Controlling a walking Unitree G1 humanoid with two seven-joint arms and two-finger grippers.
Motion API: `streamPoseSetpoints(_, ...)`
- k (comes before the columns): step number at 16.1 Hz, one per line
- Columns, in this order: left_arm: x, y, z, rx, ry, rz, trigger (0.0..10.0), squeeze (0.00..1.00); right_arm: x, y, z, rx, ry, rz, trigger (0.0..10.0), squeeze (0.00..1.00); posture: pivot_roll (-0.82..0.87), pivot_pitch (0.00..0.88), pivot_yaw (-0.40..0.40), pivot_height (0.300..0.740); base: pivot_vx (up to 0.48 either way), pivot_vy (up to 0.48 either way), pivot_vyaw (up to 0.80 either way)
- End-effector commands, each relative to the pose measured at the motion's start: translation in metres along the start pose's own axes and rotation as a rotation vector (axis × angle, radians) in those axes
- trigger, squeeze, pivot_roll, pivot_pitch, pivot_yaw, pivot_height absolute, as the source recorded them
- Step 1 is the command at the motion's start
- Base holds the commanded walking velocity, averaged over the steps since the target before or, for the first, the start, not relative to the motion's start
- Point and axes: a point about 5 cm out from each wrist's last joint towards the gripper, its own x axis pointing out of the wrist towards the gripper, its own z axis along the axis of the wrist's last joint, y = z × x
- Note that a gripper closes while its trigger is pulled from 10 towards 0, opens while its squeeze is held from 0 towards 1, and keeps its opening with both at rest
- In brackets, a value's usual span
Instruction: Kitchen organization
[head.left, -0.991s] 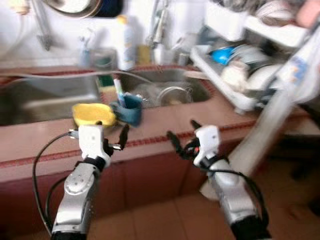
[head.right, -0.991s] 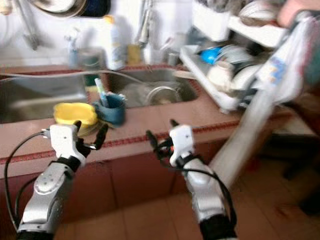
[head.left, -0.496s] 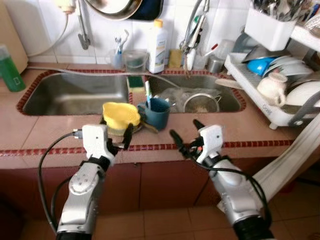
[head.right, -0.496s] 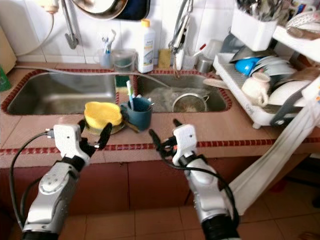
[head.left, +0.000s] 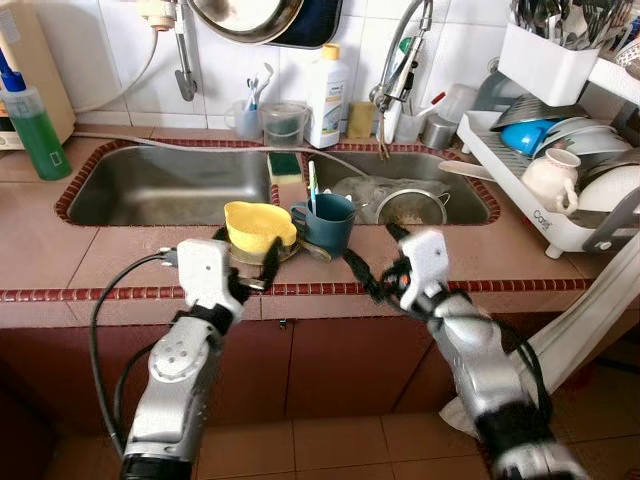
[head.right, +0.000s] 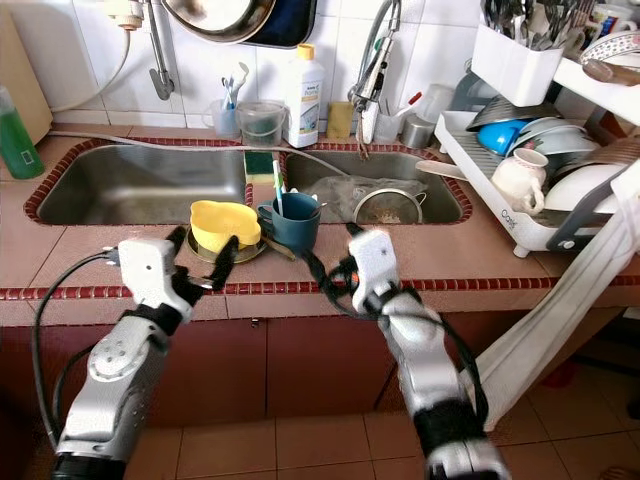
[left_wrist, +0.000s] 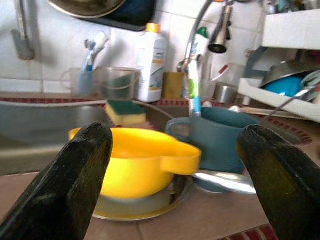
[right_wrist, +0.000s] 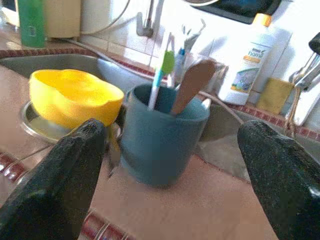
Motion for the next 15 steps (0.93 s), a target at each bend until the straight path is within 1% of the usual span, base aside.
streamPoseSetpoints(1,0.005,-0.007,0.009,0.041,-0.037,-0.055,10.0,0.00,0.003,-0.013,0.007,-0.011,-0.022,-0.038,10.0,0.00,-0.09,0.000,-0.055,0.740,0.000,0.000,0.00)
streamPoseSetpoints(5,0.005,-0.014,0.015,0.088,-0.050,-0.129,10.0,0.00,0.011,-0.024,0.011,0.003,-0.022,-0.049,10.0,0.00,-0.08,0.000,-0.053,0.740,0.000,0.000,0.00)
streamPoseSetpoints(11,0.002,-0.018,0.015,0.099,-0.043,-0.143,10.0,0.00,0.020,-0.033,0.012,0.036,-0.029,-0.052,10.0,0.00,-0.06,0.000,-0.040,0.740,0.000,0.000,0.00)
streamPoseSetpoints(14,0.001,-0.018,0.016,0.104,-0.043,-0.147,10.0,0.00,0.022,-0.034,0.013,0.045,-0.029,-0.046,10.0,0.00,-0.05,0.000,-0.037,0.740,0.000,0.000,0.00)
streamPoseSetpoints(15,0.001,-0.018,0.018,0.110,-0.044,-0.148,10.0,0.00,0.025,-0.037,0.016,0.059,-0.035,-0.041,10.0,0.00,-0.05,0.000,-0.037,0.740,0.000,0.000,0.00)
